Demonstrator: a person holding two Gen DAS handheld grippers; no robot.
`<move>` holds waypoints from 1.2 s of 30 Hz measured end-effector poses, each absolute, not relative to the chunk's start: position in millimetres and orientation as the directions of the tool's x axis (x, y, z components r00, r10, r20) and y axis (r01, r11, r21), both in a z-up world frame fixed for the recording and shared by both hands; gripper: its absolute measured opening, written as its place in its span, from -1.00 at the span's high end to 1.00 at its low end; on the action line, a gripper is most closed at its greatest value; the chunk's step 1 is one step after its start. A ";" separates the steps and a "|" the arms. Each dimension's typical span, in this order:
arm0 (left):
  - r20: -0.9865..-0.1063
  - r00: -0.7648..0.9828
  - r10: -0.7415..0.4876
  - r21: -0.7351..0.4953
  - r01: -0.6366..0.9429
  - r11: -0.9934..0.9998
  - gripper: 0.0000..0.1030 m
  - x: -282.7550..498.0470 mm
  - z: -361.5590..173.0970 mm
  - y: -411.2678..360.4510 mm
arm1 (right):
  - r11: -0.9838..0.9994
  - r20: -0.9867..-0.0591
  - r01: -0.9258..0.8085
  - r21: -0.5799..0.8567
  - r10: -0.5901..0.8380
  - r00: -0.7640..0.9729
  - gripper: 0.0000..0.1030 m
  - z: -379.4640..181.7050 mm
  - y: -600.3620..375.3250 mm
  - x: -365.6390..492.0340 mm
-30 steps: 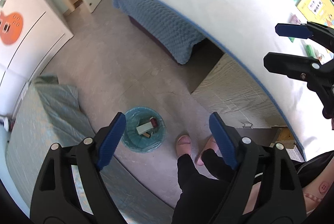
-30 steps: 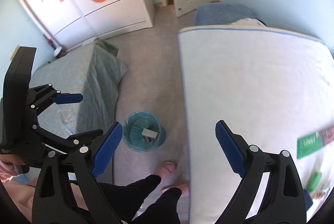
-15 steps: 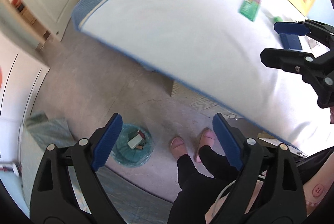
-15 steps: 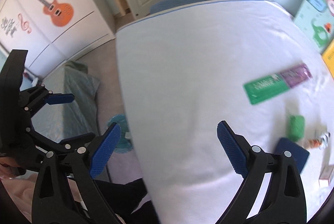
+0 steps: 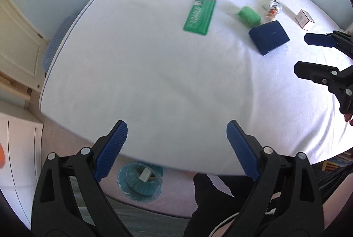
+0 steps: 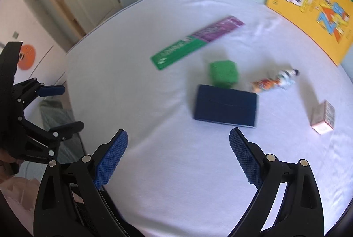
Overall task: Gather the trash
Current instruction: 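Return both grippers from the wastebasket to the bed, then grasp the toothpaste tube with the right gripper while the left gripper grasps the Darlie toothbrush package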
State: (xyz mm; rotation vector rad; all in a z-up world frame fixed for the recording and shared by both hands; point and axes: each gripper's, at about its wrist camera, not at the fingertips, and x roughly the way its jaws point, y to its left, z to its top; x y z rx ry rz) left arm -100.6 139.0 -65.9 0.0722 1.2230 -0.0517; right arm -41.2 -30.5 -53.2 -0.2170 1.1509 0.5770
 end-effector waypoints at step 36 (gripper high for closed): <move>-0.958 0.284 -0.027 0.047 0.250 0.967 -0.73 77.5 -93.7 90.9 | 0.957 -0.935 -0.234 0.170 0.232 0.269 -0.80 -83.2 -127.6 77.7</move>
